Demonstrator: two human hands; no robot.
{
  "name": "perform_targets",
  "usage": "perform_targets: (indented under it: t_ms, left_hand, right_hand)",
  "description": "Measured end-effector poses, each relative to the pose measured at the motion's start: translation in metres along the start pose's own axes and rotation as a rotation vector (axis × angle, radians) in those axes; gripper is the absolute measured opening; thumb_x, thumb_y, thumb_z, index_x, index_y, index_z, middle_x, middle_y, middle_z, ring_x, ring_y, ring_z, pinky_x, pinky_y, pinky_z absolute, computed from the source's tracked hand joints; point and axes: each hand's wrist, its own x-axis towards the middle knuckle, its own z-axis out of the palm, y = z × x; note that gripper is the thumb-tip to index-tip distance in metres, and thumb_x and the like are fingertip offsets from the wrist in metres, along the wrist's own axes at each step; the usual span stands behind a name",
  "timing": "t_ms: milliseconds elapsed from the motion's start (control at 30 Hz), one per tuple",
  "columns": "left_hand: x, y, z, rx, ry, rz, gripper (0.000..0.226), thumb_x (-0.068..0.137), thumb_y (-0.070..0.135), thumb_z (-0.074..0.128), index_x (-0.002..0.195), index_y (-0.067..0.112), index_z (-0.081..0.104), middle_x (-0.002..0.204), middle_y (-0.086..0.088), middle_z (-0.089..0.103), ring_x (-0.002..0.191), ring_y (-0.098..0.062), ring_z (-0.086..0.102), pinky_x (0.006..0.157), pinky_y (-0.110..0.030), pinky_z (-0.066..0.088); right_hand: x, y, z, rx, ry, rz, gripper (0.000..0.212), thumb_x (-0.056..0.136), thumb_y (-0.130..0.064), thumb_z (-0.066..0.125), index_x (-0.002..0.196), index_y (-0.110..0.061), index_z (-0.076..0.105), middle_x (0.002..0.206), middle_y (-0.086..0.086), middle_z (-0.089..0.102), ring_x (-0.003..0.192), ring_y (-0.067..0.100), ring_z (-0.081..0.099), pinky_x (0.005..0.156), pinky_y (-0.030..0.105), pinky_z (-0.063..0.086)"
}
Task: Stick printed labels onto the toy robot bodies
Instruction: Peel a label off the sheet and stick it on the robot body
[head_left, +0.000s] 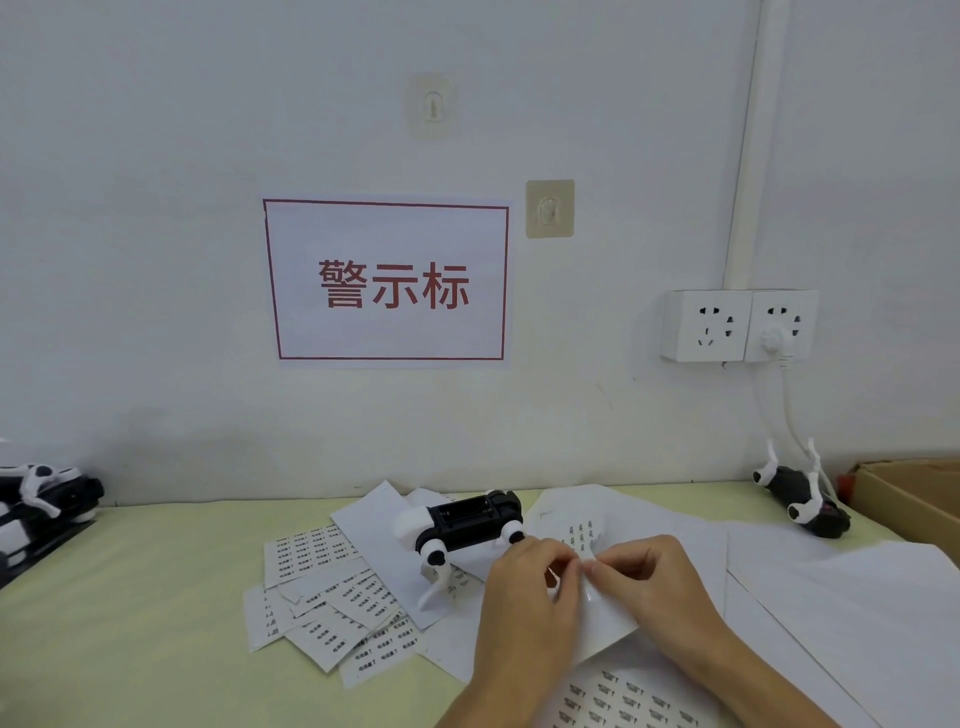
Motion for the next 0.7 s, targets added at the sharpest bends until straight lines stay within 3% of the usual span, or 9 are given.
perform_targets:
  t_ms: [200,333,567,700]
  left_hand:
    - [-0.0017,0.0008,0.0011,0.029,-0.006,-0.008,0.012,0.095,0.021,0.062,0.086,0.019,0.071,0.084,0.01,0.065,0.084,-0.005,0.055,0.077,-0.024,0.047]
    - [-0.0023,0.0022,0.0002,0.027,-0.013,-0.022,0.012,0.095,0.022,0.062,0.086,0.02,0.07,0.083,0.011,0.064,0.084,-0.005,0.056,0.076,-0.023,0.047]
    - [-0.0009,0.002,0.0007,0.015,-0.011,-0.031,0.013,0.094,0.02,0.062,0.083,0.019,0.069,0.082,0.01,0.064,0.082,-0.006,0.055,0.075,-0.025,0.047]
    - [0.0002,0.0003,0.0004,-0.018,-0.011,-0.032,0.012,0.092,0.02,0.065,0.081,0.021,0.07,0.08,0.012,0.065,0.08,-0.004,0.057,0.073,-0.019,0.046]
  right_hand:
    - [0.0007,0.0028,0.0011,-0.001,-0.014,-0.013,0.028,0.092,-0.004,0.065,0.076,0.019,0.063,0.08,0.046,0.053,0.07,0.018,0.046,0.068,0.033,0.035]
    - [0.0006,0.0012,0.0013,-0.018,-0.008,-0.015,0.025,0.092,-0.005,0.066,0.072,0.01,0.07,0.077,0.042,0.057,0.067,0.018,0.048,0.065,0.032,0.037]
    - [-0.0002,-0.0005,0.0015,-0.029,-0.005,-0.016,0.027,0.092,-0.002,0.065,0.077,0.02,0.062,0.079,0.045,0.053,0.07,0.019,0.046,0.067,0.032,0.035]
    - [-0.001,-0.0035,0.0015,-0.029,-0.007,-0.019,0.026,0.092,-0.003,0.065,0.073,0.014,0.067,0.077,0.043,0.054,0.068,0.019,0.045,0.066,0.033,0.034]
